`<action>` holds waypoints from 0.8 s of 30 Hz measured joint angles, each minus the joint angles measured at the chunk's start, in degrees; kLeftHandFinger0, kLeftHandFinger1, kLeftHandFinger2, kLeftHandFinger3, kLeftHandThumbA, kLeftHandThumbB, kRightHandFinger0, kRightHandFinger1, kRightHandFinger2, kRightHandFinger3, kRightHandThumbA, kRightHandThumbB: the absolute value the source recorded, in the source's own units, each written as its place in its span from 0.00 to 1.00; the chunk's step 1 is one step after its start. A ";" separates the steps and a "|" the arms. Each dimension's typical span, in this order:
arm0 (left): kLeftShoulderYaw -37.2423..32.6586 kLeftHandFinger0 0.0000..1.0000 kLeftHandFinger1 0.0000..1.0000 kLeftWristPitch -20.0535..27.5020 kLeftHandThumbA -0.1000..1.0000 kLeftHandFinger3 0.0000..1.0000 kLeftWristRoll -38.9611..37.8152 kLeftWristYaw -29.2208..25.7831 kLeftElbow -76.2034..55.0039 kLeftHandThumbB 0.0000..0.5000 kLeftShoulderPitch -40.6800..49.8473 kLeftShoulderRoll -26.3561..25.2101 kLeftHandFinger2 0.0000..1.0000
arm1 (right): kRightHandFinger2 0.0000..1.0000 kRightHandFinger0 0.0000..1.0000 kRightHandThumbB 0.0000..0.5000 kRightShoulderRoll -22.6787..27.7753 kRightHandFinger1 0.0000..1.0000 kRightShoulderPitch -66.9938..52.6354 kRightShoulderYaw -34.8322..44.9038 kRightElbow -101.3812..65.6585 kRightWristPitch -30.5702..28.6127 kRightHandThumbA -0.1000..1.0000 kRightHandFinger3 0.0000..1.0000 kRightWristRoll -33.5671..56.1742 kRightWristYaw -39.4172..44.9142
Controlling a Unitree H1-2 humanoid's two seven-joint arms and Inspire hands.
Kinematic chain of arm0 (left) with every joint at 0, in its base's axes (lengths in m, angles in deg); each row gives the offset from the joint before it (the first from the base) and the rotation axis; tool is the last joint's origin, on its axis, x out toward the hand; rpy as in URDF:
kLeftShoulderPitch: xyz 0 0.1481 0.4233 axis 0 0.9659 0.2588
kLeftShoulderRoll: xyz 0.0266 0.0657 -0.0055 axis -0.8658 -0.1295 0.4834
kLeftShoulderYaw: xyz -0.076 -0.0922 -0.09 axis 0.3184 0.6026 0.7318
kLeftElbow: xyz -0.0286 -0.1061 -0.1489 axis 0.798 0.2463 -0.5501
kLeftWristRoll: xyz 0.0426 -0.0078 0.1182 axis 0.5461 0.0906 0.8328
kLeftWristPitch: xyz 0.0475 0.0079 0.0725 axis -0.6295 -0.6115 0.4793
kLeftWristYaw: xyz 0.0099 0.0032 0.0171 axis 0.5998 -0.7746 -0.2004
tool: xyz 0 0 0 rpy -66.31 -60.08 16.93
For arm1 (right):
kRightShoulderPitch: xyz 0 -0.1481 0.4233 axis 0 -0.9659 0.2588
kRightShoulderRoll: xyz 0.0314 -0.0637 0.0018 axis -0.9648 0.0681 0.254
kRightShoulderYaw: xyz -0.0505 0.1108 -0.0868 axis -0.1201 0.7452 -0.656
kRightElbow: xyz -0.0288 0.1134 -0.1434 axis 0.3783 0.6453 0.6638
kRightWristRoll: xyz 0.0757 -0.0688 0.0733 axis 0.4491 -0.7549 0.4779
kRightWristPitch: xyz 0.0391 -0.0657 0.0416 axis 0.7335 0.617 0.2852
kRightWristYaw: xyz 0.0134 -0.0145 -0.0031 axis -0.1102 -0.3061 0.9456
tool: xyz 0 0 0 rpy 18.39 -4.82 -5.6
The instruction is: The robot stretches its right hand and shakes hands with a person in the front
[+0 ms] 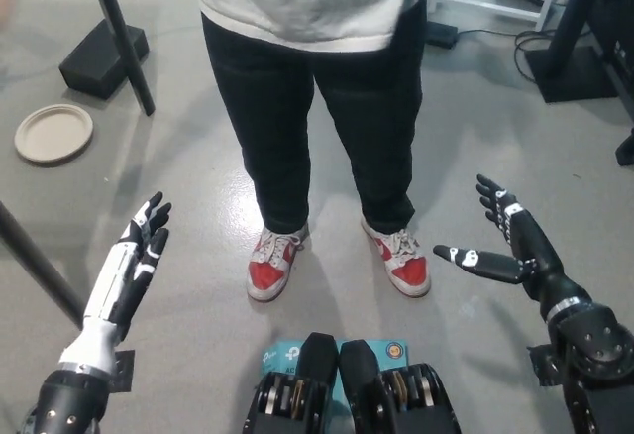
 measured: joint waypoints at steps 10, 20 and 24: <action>0.01 1.00 1.00 1.06 1.00 1.00 1.39 -0.94 0.77 0.23 1.36 0.03 1.00 | 1.00 1.00 0.55 -0.97 1.00 -1.14 0.32 1.41 -4.61 1.00 1.00 2.38 -0.04; 0.12 1.00 1.00 1.12 0.99 1.00 2.03 -1.08 1.28 0.21 0.87 -0.01 1.00 | 1.00 1.00 0.56 -0.80 1.00 -0.76 0.28 2.96 -5.64 1.00 1.00 2.55 -0.09; 0.51 1.00 1.00 1.11 0.98 1.00 2.04 -1.08 1.42 0.21 -1.51 -0.07 1.00 | 1.00 1.00 0.56 -0.34 1.00 1.80 0.12 4.42 -5.64 1.00 1.00 2.08 -0.44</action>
